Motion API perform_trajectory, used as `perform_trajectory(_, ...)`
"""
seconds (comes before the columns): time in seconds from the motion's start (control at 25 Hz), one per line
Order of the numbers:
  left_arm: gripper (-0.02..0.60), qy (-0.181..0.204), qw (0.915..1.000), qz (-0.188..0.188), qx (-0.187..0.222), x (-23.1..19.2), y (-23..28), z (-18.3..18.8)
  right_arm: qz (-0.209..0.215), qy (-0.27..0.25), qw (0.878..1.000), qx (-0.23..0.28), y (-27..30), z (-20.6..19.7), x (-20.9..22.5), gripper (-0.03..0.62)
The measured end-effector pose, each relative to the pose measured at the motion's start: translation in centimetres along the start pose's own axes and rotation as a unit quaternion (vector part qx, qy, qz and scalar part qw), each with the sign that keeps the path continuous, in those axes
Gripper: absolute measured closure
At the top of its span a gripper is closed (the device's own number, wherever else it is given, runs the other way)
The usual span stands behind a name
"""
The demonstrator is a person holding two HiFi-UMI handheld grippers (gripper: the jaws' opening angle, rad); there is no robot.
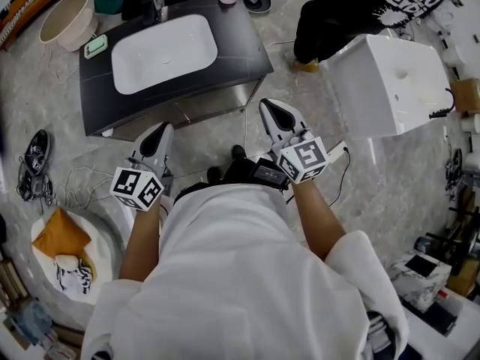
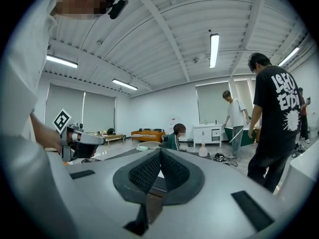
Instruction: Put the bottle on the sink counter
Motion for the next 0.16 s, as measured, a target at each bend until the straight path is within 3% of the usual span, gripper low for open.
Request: perform_trajectory(0.16, 0.561, 0.001, 1.0000, -0.008, 0.003, 0.22, 0.80, 0.40, -0.004, -0.002, 1.000, 0.001, -0.36, 0.17, 0.63, 0.580)
Point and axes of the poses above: the fingertips, and each gripper's own axes: y forward along the fingers, x to its right, z out of its top, the point moved 1 cm from there along -y, backward along the fingers, and after that the axes turned 10 degrees about -z, right-handed, at the moved point
